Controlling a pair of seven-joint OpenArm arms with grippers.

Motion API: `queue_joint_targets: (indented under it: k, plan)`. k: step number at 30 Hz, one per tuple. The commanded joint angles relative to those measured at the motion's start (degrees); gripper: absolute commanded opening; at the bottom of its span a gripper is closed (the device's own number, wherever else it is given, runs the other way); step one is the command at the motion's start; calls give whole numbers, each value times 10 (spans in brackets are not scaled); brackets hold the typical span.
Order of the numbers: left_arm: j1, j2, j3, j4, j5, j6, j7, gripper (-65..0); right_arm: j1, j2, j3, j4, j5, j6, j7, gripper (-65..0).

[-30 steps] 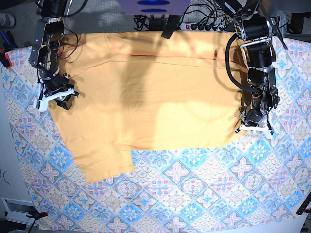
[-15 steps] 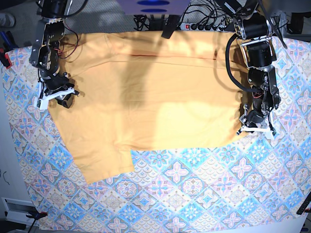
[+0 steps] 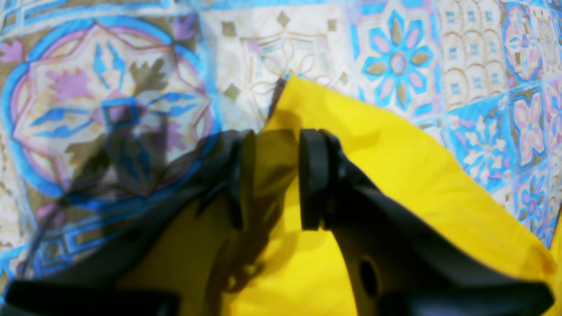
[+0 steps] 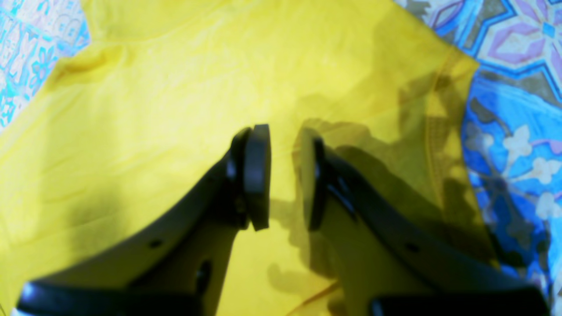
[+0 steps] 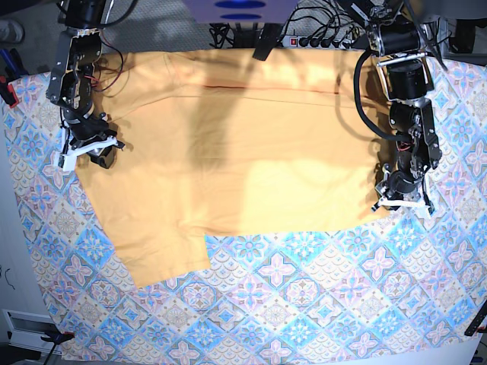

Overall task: Fold the T-shirt properly
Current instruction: 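Lower both grippers onto the shirt's side edges and grasp them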

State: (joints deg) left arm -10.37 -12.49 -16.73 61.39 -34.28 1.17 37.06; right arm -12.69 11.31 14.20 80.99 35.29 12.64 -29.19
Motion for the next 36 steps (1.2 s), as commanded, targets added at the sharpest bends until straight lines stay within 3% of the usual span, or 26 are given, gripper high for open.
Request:
queue_joint_targets:
  k: [1,18,36]
  plan:
    - [-13,-7,-1,9,0,-4,-9,-478,4,7,2,8,6,4,13,-527]
    - [-16,-7,-1,-51,0,-4,-44,-478,1,7,2,13,6,4,13,-527]
    - [-13,31,1,-53,5,-6,-40,-500,0,7,2,14,6,5,13,-528]
